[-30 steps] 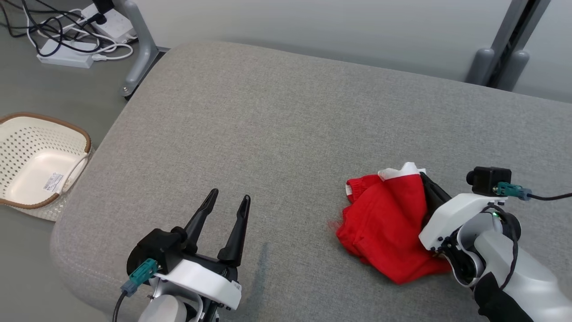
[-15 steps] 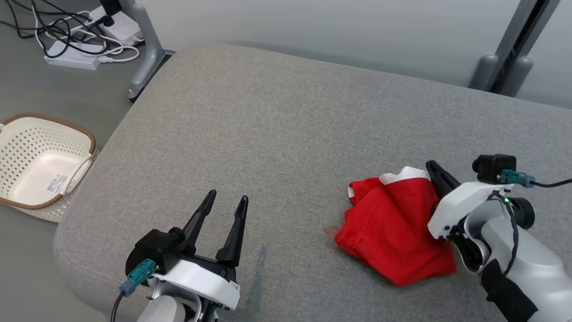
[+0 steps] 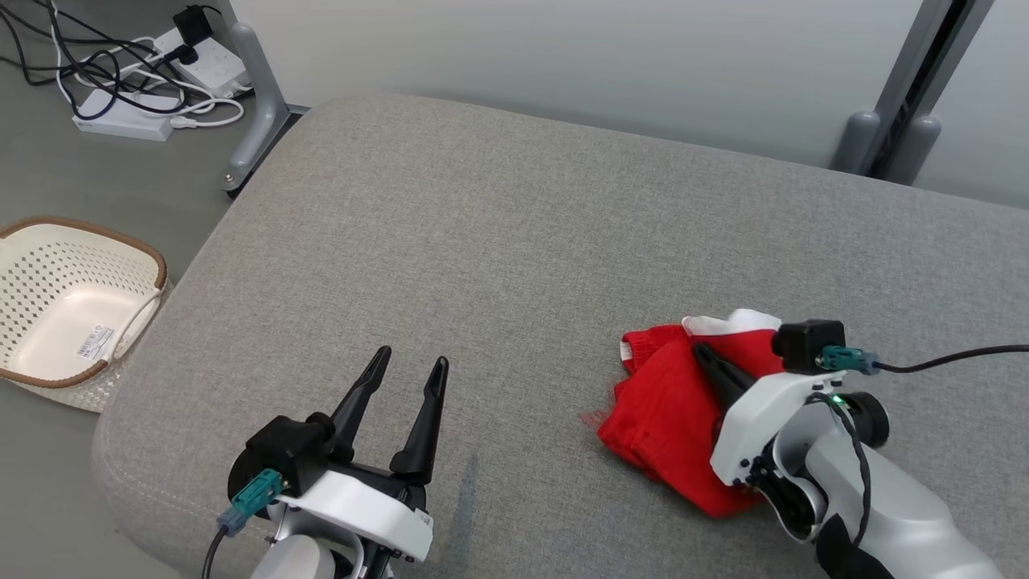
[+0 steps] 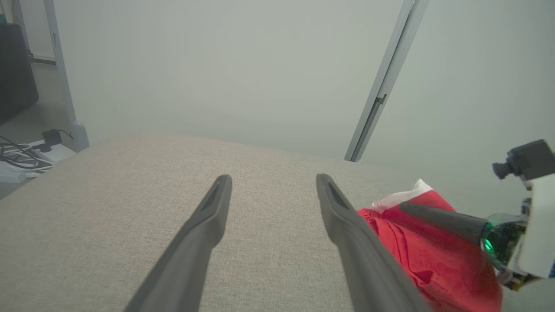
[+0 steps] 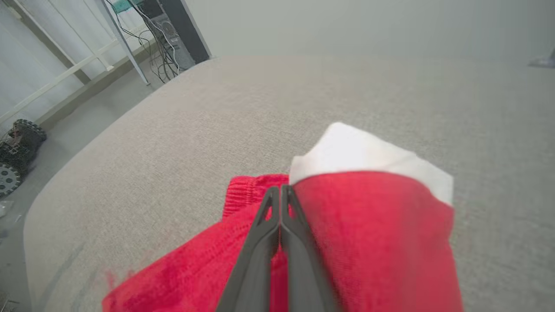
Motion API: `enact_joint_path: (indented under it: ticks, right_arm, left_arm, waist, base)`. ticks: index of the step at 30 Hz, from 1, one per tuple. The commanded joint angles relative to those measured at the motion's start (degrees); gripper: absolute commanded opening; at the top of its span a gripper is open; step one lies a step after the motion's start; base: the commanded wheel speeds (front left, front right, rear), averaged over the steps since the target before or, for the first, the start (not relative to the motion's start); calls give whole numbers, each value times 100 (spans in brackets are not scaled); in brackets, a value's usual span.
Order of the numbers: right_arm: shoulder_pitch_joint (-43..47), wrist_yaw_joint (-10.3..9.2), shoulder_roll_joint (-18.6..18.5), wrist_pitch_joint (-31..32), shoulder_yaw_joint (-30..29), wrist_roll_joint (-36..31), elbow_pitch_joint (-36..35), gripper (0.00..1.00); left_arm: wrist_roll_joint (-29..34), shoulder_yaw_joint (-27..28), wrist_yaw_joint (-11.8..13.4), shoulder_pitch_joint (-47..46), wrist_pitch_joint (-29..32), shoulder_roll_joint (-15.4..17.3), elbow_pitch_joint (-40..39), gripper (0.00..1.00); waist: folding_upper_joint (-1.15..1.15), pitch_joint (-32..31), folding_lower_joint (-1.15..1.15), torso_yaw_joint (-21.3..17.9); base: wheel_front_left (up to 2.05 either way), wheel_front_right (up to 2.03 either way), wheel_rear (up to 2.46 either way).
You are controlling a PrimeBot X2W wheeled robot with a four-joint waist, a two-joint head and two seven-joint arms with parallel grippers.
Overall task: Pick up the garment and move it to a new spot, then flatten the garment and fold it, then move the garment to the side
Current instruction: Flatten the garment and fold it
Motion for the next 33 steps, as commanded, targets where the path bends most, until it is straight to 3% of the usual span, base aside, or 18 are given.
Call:
enact_joint_path:
  ticks: [1, 21, 33]
  right_arm:
    - [58, -1, -22, 70, -13, 32, 146, 0]
    - [-437, -1, 272, 467, 20, 179, 1518, 0]
    - [-347, 0, 329, 355, 514, 520, 806, 0]
  left_arm:
    - [8, 6, 18, 22, -18, 21, 5, 100]
    - [-113, -87, 11, -123, -18, 25, -42, 100]
    - [-157, -106, 13, -150, -18, 21, -22, 100]
  waist:
    - [0, -1, 0, 25]
    - [0, 224, 0, 170]
    - [0, 334, 0, 314]
  base:
    - [0, 0, 0]
    - [0, 0, 0]
    - [0, 0, 0]
